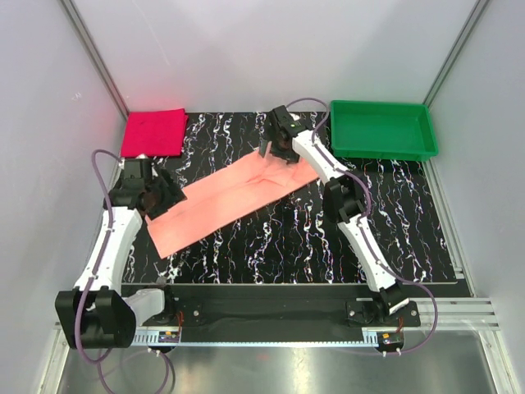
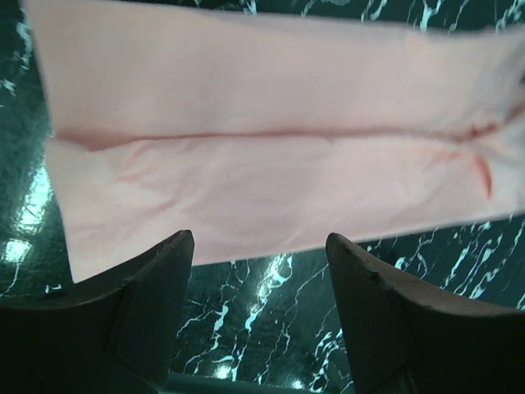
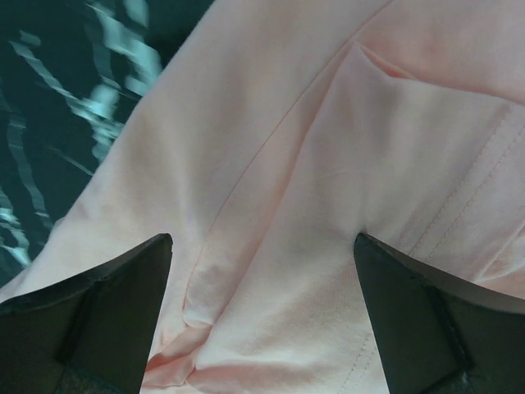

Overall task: Fold and stack the t-shirts
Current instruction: Fold the tshirt

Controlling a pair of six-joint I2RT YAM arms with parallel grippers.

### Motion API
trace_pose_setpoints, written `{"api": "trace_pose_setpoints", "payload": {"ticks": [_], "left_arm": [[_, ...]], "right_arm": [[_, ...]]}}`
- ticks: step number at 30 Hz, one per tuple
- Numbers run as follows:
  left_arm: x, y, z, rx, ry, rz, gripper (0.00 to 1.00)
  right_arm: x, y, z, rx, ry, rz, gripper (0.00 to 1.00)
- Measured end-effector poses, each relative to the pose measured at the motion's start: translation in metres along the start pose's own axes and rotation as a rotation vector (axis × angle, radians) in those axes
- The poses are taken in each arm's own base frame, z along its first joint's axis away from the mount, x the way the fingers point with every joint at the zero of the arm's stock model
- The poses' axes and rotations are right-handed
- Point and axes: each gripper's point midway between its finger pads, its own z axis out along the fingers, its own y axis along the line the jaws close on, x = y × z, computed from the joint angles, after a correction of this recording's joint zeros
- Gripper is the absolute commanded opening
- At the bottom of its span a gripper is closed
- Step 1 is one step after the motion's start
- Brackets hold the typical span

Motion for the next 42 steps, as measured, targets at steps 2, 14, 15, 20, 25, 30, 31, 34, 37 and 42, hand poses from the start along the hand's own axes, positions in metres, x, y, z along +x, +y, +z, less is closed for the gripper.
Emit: {"api": "trace_pose_setpoints", "payload": {"ticks": [2,14,15,20,25,30,31,34,37,42], "left_arm": [[0.014,-0.005,0.003,0.025,0.039,0.038,0.75],[0.060,-0.054,0.034,0.038,0.255,0.408,0.70],[0.062,-0.054,0.041,0.021,0.271,0.422,0.67],[0.078,-0.051,0.075,-0.067,0.360,0.490,0.64],[0.091,-0.056,0.101,-0.131,0.421,0.571,0.71],[0.122,-0.051,0.123,-0.181,0.506,0.650,0.72],[0.122,-0.054,0.123,-0.179,0.507,0.660,0.72],[0.128,-0.059,0.123,-0.163,0.519,0.666,0.71],[0.139,-0.067,0.120,-0.134,0.548,0.650,0.71],[0.187,-0.109,0.104,-0.024,0.633,0.655,0.72]], "right_arm": [[-0.017,0.022,0.008,-0.090,-0.065,-0.042,1.00],[-0.087,0.071,-0.059,-0.340,-0.286,-0.098,1.00],[-0.092,0.067,-0.077,-0.340,-0.292,-0.095,1.00],[-0.115,0.022,-0.206,-0.315,-0.362,-0.092,1.00],[-0.076,-0.034,-0.303,-0.297,-0.386,-0.090,1.00],[0.001,-0.083,-0.308,-0.256,-0.273,-0.085,1.00],[0.015,-0.092,-0.301,-0.239,-0.245,-0.084,1.00],[0.047,-0.114,-0.286,-0.190,-0.172,-0.082,1.00],[0.063,-0.130,-0.282,-0.163,-0.142,-0.075,1.00],[0.054,-0.148,-0.293,-0.152,-0.186,-0.026,1.00]]}}
